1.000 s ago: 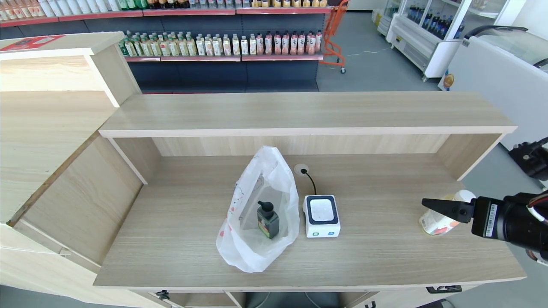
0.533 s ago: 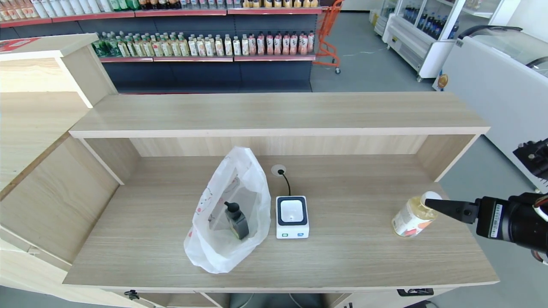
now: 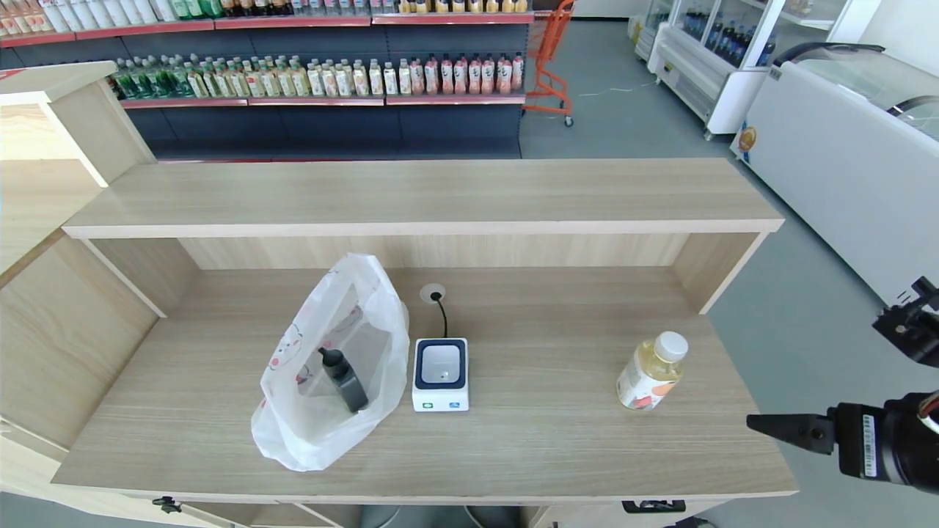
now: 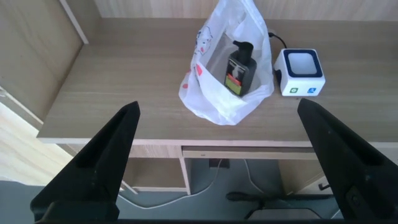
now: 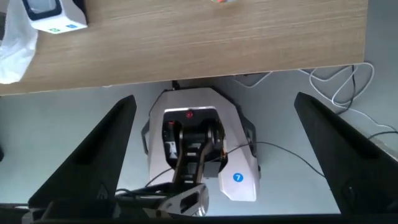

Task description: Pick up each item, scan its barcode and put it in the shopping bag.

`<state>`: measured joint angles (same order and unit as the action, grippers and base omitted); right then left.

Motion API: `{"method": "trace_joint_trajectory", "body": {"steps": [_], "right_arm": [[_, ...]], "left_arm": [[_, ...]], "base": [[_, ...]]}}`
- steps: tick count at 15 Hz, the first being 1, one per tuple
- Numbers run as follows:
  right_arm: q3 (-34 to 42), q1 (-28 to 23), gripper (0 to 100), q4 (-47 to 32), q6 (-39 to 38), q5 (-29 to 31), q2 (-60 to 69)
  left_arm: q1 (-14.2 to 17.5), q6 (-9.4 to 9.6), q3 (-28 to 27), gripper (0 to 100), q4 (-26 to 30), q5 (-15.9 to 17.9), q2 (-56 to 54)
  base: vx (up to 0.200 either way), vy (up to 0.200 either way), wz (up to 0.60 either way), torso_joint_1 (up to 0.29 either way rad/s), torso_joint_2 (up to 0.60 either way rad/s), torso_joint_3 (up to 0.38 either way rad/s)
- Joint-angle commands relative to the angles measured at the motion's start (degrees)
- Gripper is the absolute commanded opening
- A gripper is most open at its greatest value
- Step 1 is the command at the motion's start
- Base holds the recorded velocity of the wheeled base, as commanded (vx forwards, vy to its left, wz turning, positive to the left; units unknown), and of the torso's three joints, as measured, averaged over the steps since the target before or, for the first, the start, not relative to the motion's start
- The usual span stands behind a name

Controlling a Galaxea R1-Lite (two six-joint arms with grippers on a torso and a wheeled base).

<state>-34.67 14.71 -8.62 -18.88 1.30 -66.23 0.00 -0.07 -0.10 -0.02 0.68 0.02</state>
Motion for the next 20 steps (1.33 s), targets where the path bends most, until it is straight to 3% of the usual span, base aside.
{"method": "trace_joint_trajectory", "body": {"steps": [1,4,11,13,17,20], "right_arm": [[0.0,0.1,100,-2.1,0.5,0.2,-1.0],[-0.9,0.3,100,-4.6,2.0,3.8,-7.5],[0.2,2.7,100,6.1,3.8,6.0,-22.0],[2.3,4.1,100,14.1,4.6,6.8,-24.9],[10.1,4.9,100,41.6,10.8,7.4,-37.0],[11.4,4.8,100,53.9,11.7,7.5,-43.2]], "left_arm": [[0.0,-0.19,0.0,100,-0.1,0.1,0.0],[0.0,-0.19,0.0,100,-0.1,0.1,0.0],[0.0,-0.19,0.0,100,-0.1,0.1,0.0],[0.0,-0.19,0.0,100,-0.1,0.1,0.0],[0.0,-0.19,0.0,100,-0.1,0.1,0.0],[0.0,-0.19,0.0,100,-0.1,0.1,0.0]], "base": [[0.0,0.0,0.0,0.0,0.0,0.0],[0.0,0.0,0.0,0.0,0.0,0.0],[0.0,0.0,0.0,0.0,0.0,0.0],[0.0,0.0,0.0,0.0,0.0,0.0],[0.0,0.0,0.0,0.0,0.0,0.0],[0.0,0.0,0.0,0.0,0.0,0.0]]}}
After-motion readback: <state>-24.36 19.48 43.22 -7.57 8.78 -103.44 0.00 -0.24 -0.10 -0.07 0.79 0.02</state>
